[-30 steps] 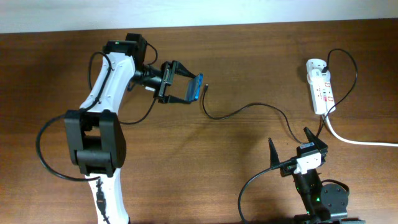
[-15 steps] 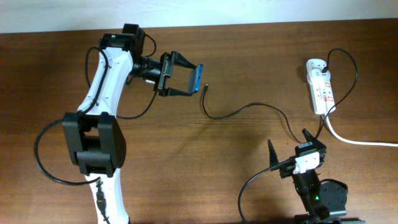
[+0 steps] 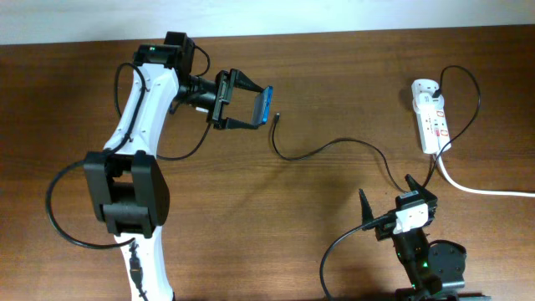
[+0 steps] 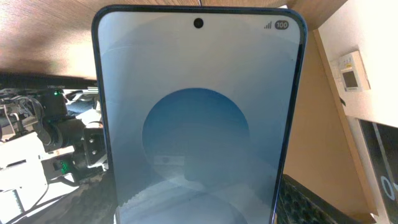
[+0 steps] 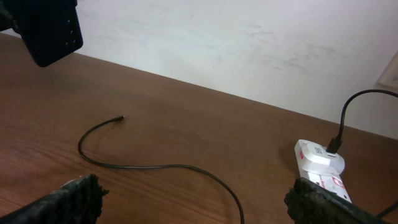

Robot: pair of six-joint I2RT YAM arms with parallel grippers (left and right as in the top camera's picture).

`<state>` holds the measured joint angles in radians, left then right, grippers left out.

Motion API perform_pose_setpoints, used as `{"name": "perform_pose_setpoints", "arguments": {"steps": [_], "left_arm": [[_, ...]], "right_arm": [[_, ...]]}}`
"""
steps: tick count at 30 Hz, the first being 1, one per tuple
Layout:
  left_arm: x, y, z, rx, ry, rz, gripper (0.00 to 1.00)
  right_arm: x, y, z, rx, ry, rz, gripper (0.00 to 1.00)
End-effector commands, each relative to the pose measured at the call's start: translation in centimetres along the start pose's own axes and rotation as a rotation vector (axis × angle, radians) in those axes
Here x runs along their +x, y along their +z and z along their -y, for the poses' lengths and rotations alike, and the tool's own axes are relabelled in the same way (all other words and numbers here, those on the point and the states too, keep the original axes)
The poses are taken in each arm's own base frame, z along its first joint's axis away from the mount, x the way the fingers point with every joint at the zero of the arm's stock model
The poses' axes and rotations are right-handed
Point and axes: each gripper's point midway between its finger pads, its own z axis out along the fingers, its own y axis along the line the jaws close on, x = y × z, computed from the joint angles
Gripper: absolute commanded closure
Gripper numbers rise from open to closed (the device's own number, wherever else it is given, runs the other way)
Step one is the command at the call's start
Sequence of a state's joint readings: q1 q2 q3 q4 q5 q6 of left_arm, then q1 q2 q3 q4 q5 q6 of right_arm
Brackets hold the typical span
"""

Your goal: Plug charger to phone and switch on socket

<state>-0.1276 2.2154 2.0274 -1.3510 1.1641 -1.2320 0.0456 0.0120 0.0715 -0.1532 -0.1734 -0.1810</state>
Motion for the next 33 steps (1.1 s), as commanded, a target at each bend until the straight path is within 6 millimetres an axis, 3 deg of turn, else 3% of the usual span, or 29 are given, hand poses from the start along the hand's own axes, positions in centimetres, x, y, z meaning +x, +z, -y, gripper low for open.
{"name": "perform_pose_setpoints", "arguments": {"steps": [1, 15, 23, 29, 33], "left_arm": [[0.9, -0.6, 0.7, 0.022, 0.012, -0.011, 1.00], [0.9, -0.6, 0.7, 0.022, 0.012, -0.011, 1.00], [0.9, -0.6, 0.7, 0.022, 0.013, -0.010, 1.00], [0.9, -0.6, 0.7, 0.022, 0.013, -0.010, 1.00], [0.9, -0.6, 0.7, 0.022, 0.013, -0.010, 1.00]], "right_arm": [[-1.2, -0.2, 0.1, 0.000, 0.077, 0.029, 0.02], [-1.5, -0.3, 0.1, -0.003, 0.238, 0.037, 0.02], [-4.9, -0.8, 0.0, -0.038, 0.308, 0.068, 0.02], [-8.1, -0.1, -0.1, -0.088, 0.315, 0.023, 0.02], [-9.1, 0.5, -0.1, -0.107, 0.331, -0.045, 0.02]]}}
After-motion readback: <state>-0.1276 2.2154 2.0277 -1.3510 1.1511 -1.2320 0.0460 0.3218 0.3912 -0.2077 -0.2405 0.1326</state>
